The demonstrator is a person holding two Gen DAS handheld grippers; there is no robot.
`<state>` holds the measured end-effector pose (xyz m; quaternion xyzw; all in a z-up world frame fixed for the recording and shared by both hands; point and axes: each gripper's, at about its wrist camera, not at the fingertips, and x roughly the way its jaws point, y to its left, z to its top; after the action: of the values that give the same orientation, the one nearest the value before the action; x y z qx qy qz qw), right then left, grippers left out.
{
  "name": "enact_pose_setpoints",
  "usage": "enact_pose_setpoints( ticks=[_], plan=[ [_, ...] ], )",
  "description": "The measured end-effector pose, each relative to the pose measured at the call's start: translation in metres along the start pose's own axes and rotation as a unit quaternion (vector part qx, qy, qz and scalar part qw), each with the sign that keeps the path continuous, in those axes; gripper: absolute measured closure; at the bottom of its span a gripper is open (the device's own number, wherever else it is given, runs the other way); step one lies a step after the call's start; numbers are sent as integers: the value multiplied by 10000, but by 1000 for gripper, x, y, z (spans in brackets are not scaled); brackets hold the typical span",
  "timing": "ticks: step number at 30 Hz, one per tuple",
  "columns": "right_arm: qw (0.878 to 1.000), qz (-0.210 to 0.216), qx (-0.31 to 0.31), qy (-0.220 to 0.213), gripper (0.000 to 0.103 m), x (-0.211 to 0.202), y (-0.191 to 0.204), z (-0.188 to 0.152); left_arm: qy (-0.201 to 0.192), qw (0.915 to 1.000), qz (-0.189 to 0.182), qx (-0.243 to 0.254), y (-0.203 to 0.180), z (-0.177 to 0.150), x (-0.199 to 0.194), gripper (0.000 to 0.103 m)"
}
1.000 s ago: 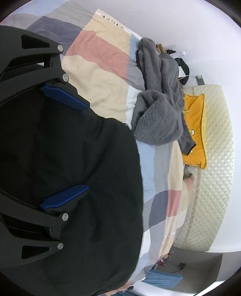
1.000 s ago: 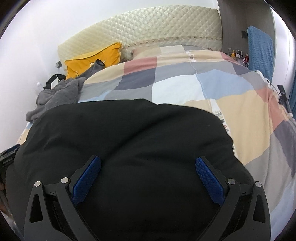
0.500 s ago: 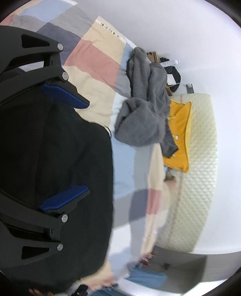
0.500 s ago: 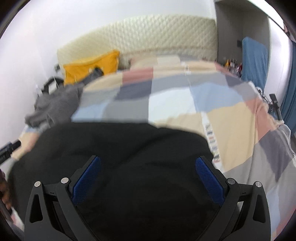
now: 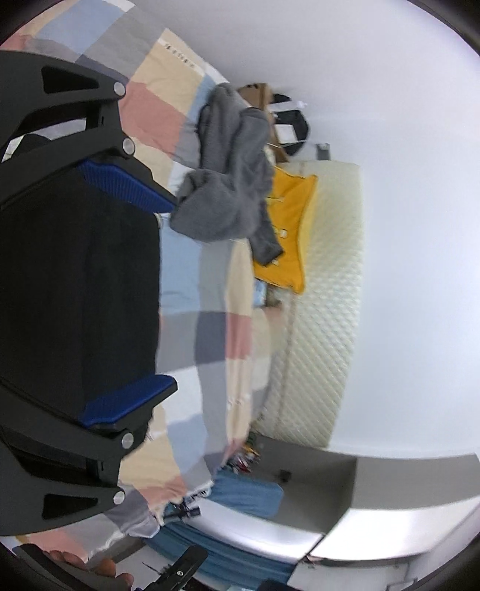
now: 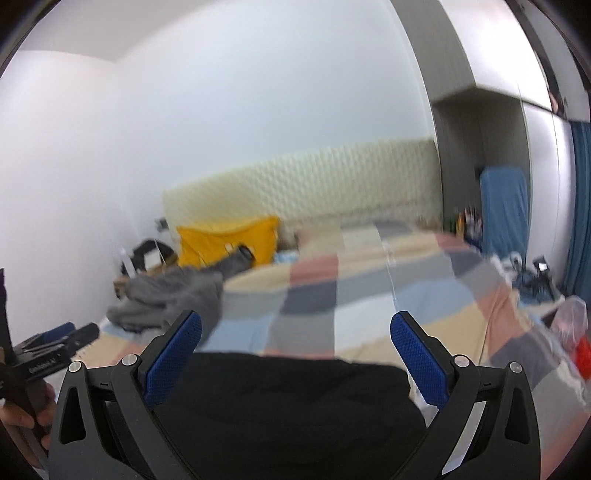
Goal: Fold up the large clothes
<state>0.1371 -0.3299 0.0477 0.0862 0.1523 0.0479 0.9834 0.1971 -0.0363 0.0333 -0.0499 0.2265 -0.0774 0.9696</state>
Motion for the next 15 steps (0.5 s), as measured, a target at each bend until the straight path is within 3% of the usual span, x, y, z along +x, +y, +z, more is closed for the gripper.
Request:
enact_pose_setpoints(
  ticks=[1, 5, 15],
  plan=[
    [10000, 43, -14, -87, 0, -7, 3, 4, -75, 10000, -8, 27, -3, 2, -8, 0],
    [9989, 179, -136, -400, 0, -43, 21, 17, -382, 9992, -106, 99, -9, 11, -46, 0],
    [9936, 400, -313, -1013, 0, -128, 57, 24, -662, 9962, -312, 478, -29, 13, -127, 0]
  ],
)
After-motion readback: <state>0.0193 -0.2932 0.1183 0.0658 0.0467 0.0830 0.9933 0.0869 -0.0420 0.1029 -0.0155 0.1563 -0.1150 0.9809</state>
